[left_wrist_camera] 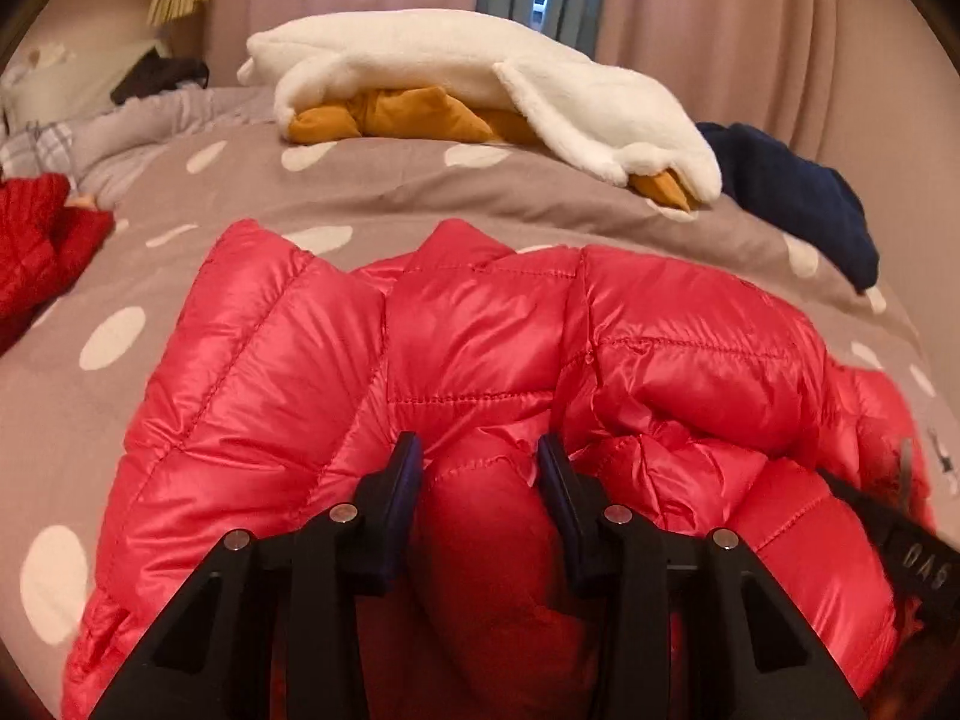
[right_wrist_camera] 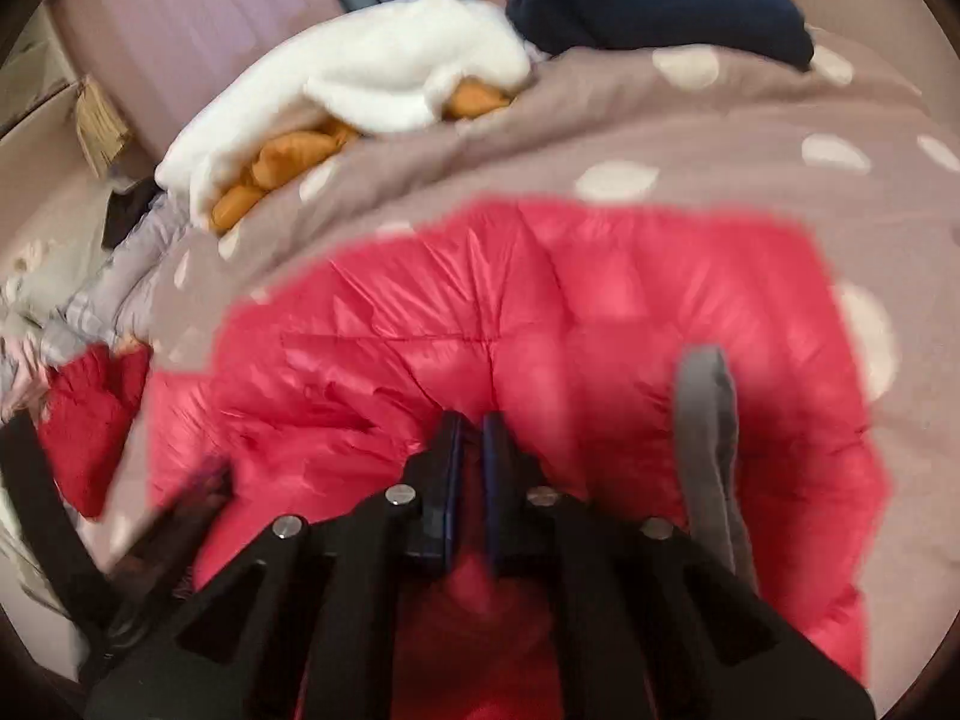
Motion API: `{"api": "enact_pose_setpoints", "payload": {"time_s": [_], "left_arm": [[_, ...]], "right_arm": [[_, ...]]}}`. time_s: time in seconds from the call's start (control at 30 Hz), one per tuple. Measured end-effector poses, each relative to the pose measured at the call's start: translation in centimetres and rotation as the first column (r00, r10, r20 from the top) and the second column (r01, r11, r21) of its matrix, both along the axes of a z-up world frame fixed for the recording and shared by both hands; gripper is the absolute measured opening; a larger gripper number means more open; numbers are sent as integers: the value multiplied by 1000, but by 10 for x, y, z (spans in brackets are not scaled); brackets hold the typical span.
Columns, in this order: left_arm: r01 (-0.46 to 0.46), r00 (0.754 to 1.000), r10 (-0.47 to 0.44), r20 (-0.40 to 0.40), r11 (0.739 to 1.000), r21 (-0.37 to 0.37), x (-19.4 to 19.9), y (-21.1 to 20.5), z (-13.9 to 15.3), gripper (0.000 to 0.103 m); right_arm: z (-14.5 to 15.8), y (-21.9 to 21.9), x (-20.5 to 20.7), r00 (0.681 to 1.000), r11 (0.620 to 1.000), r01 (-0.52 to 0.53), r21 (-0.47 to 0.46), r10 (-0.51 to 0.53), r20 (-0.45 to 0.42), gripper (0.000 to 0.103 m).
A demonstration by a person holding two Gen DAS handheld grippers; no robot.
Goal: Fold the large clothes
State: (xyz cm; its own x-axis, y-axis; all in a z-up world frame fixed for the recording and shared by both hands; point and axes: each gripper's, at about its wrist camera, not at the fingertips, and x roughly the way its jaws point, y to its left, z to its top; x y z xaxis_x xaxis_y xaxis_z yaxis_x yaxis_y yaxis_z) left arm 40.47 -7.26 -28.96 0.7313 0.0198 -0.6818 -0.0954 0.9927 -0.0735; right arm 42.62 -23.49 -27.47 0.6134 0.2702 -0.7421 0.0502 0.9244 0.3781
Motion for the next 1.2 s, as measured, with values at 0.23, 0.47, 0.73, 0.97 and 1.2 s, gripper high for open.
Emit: {"api": "enact_pose_setpoints", "payload": {"time_s": [0.23,0.47,0.73,0.97,1.2], "left_arm": [[0,1000,1,-10,1000,13,-1,1,-1,42],[2,1000,-2,-6,1000,2,4,0,0,42],[26,998,-20,-68,995,97,-23,-1,37,45],[-33,993,34,114,999,-14,-118,57,104,61],[-215,968,227,105,970,-109,-202,124,95,87]], "right_arm": [[-17,6,-3,999,999,6,-32,-4,52,3],[-14,4,-18,997,998,17,-57,-13,82,3],[4,-2,-32,998,999,18,-33,-17,55,13],[80,-37,-138,973,999,13,-45,-3,230,50],[92,-67,-224,981,991,90,-96,-72,183,67]]}}
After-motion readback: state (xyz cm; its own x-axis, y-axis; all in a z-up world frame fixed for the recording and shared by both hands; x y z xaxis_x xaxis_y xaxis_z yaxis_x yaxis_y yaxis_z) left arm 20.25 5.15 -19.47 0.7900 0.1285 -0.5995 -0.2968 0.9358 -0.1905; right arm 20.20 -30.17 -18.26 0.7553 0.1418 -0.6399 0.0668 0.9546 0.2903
